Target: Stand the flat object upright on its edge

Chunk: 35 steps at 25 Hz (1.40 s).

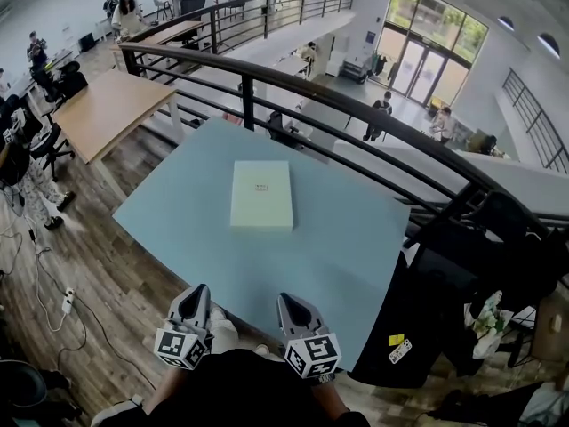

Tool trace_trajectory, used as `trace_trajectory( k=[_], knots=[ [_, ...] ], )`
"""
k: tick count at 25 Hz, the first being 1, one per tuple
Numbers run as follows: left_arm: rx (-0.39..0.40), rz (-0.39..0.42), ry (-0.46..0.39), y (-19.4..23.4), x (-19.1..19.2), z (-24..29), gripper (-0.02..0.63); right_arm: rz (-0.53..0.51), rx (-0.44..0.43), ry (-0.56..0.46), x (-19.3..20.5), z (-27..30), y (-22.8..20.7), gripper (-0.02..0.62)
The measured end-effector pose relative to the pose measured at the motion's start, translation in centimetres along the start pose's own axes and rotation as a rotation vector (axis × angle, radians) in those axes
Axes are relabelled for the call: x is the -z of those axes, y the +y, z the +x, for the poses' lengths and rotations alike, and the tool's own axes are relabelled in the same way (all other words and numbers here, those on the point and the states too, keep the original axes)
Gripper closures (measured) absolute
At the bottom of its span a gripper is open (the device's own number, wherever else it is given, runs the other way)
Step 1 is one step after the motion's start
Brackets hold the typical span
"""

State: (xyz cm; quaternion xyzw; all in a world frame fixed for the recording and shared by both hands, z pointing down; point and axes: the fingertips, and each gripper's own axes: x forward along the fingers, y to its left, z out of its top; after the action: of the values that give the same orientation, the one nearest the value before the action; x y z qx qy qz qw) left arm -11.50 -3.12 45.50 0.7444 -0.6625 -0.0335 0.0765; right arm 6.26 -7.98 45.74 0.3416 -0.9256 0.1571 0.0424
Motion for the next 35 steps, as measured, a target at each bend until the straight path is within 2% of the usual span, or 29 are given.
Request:
trace_trajectory(
  k=[17,30,35],
  knots=[
    [0.084,0.013,0.015,0.9,0.2,4.2,0.603,0.018,0.095,0.005,0.2,1.2,-2.1,0.588],
    [0.086,0.017,0.036,3.5,-0.4,8.0,0.603,-0.018,0.101,0.029,-1.5,5.4,-3.2,0.588],
    [0.070,0.013,0.062,5.2,0.4,8.7,0.603,-0.031,0.105,0.049,-1.7,7.4,-4.1,0.588]
  ],
)
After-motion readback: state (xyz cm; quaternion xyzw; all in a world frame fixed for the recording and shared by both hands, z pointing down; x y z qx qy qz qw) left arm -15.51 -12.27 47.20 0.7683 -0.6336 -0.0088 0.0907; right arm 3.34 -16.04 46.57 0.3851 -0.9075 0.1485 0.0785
